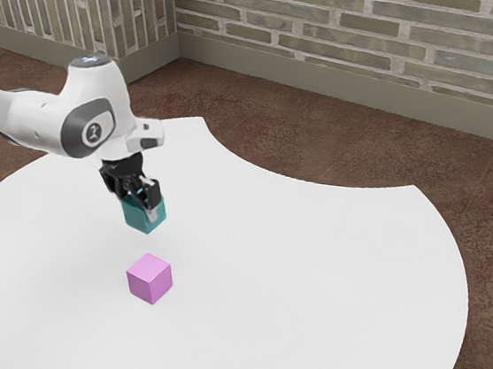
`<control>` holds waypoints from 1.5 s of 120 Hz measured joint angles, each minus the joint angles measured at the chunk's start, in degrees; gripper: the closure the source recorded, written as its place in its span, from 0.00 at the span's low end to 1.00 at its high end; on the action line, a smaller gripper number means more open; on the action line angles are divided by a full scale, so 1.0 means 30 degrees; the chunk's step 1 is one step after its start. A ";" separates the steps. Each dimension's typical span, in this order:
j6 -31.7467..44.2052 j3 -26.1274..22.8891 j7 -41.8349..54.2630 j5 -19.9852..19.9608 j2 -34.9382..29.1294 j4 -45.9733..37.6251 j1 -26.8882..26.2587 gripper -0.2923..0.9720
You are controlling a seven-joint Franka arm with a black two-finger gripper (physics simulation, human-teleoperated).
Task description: Pick up the blue block with one arm, and put the blue block on the pink block with one arm
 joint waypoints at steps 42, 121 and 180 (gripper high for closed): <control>-0.0256 -0.2160 -0.2770 -0.2203 -0.2575 -0.3136 0.0535 0.51; -0.0340 -0.3712 -0.3043 -0.2387 -0.3334 -0.4097 0.1583 0.51; -0.0202 -0.3812 -0.1792 -0.2314 -0.3195 -0.4150 0.1757 0.51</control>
